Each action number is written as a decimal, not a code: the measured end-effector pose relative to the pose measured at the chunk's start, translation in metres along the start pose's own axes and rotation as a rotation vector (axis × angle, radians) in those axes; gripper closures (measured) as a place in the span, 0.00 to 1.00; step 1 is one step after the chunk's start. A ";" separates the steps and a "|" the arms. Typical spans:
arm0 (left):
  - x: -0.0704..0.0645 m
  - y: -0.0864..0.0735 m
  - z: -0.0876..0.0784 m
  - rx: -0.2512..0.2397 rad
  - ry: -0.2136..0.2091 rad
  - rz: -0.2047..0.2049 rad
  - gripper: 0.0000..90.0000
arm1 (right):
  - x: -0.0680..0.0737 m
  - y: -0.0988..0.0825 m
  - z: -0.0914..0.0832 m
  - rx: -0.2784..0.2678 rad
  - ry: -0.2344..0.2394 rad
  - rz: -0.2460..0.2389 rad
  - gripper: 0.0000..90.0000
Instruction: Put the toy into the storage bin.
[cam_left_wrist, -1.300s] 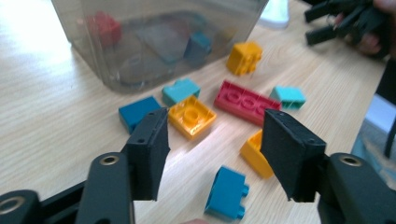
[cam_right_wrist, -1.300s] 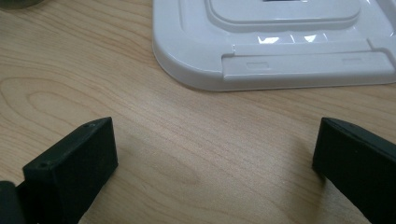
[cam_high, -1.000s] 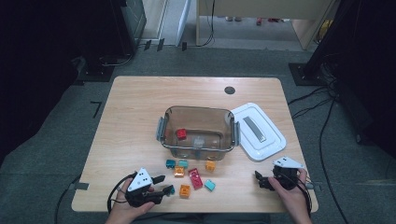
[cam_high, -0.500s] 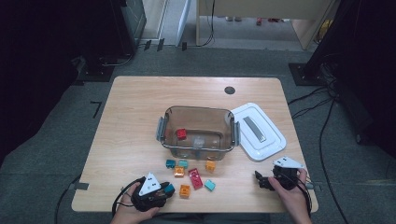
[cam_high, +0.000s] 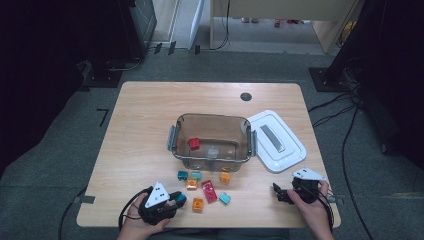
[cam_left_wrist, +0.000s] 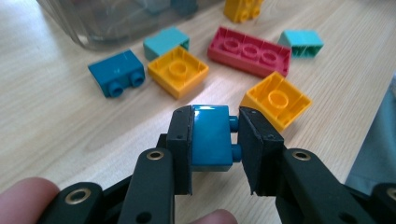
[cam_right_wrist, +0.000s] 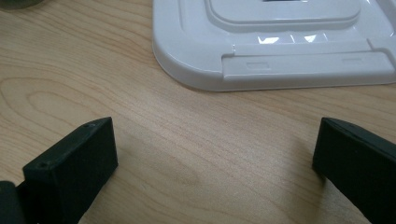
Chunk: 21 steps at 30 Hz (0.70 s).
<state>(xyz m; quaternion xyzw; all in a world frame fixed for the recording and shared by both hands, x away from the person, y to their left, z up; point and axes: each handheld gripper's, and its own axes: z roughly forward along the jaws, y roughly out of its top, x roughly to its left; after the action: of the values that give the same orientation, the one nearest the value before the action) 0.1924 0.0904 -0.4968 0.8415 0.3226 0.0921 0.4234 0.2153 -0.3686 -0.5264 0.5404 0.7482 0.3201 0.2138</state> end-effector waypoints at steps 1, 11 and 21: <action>0.000 0.002 -0.001 -0.005 -0.004 -0.004 0.75 | 0.000 0.000 0.000 0.000 0.000 0.000 0.00; 0.003 0.018 -0.016 -0.072 0.000 -0.005 0.75 | 0.000 0.000 0.000 0.000 0.000 0.000 0.00; 0.005 0.039 -0.029 -0.149 -0.015 -0.020 0.75 | 0.000 0.000 0.000 0.000 -0.001 0.000 0.00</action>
<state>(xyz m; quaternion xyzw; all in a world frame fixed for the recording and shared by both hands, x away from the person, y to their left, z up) 0.2019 0.0953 -0.4498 0.8049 0.3201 0.1053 0.4884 0.2154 -0.3685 -0.5264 0.5407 0.7481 0.3197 0.2139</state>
